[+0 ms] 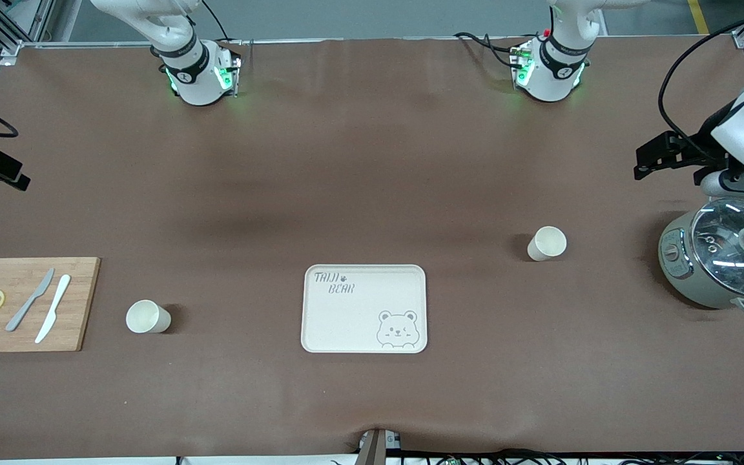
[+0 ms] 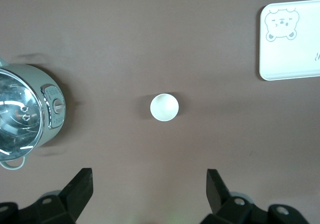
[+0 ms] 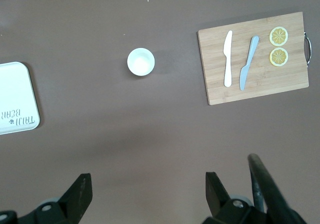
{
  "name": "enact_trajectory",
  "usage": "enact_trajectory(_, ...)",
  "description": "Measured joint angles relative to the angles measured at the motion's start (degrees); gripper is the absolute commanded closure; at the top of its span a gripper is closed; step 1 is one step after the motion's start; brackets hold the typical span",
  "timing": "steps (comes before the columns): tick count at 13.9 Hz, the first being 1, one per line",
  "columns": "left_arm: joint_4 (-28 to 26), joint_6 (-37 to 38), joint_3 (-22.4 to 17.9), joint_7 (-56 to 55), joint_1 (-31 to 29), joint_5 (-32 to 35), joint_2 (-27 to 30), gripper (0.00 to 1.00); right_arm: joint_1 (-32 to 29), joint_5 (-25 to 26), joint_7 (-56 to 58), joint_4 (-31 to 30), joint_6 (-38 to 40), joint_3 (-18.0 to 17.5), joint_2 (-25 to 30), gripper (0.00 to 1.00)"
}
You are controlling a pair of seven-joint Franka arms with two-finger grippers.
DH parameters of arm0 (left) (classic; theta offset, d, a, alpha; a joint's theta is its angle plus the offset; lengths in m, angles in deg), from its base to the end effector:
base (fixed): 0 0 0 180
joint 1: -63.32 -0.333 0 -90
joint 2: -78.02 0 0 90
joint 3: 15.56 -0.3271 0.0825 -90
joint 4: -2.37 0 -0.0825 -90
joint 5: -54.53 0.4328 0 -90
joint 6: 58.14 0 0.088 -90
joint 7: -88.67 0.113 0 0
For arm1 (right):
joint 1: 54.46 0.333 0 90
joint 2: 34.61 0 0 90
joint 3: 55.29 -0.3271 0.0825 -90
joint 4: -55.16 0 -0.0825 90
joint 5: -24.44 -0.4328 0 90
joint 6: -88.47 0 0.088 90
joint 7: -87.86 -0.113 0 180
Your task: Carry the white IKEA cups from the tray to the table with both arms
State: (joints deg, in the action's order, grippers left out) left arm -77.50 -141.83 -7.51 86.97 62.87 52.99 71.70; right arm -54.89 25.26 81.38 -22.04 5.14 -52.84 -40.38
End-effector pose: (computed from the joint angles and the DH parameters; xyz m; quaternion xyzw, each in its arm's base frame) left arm 0.6218 -0.0809 0.6441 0.9982 -0.0524 -0.0229 0.0193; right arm 0.6223 -0.0315 0.6726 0.9966 -0.0823 0.0035 0.0091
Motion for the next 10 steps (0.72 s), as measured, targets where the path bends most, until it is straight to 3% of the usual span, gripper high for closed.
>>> enact_trajectory(10,-2.29,-0.98,2.4,0.3,0.17,1.34,-2.95,0.0,0.01,0.0,-0.01,-2.25,-3.78,0.0,-0.06,0.0)
